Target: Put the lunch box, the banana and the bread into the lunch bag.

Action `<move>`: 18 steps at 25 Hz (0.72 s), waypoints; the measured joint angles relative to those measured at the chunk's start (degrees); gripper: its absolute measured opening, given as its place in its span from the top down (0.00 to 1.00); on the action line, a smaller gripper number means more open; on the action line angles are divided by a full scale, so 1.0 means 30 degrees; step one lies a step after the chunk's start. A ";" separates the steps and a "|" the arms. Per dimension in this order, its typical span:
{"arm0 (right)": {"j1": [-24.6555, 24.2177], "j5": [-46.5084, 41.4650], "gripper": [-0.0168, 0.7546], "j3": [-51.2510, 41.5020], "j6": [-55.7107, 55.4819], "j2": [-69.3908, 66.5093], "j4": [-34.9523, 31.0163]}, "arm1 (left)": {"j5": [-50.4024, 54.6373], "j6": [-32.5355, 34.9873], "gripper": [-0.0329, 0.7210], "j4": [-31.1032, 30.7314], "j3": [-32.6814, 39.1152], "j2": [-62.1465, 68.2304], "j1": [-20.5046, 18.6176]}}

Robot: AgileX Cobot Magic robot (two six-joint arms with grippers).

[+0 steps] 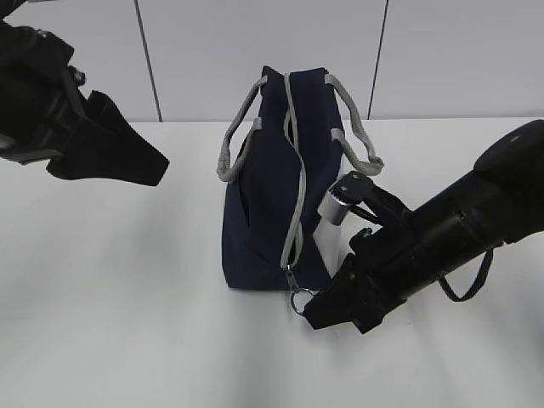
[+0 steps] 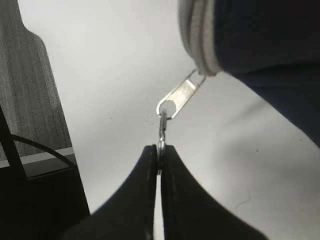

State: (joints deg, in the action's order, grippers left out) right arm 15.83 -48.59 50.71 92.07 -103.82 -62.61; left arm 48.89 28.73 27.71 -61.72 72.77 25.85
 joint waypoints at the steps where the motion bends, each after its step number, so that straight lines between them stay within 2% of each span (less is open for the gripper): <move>1: 0.0000 -0.0071 1.00 0.0051 -0.0082 0.0196 0.0017 | -0.0003 0.0000 0.54 0.0000 0.0000 0.0000 0.0000; 18: 0.0000 -0.0146 1.00 0.2587 -0.1717 0.3414 0.0718 | 0.0020 0.0000 0.54 0.0000 0.0000 0.0000 0.0000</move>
State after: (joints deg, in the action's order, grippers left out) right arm 15.83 -49.03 58.48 86.92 -93.58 -60.45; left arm 48.95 28.73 27.71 -61.72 72.77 25.85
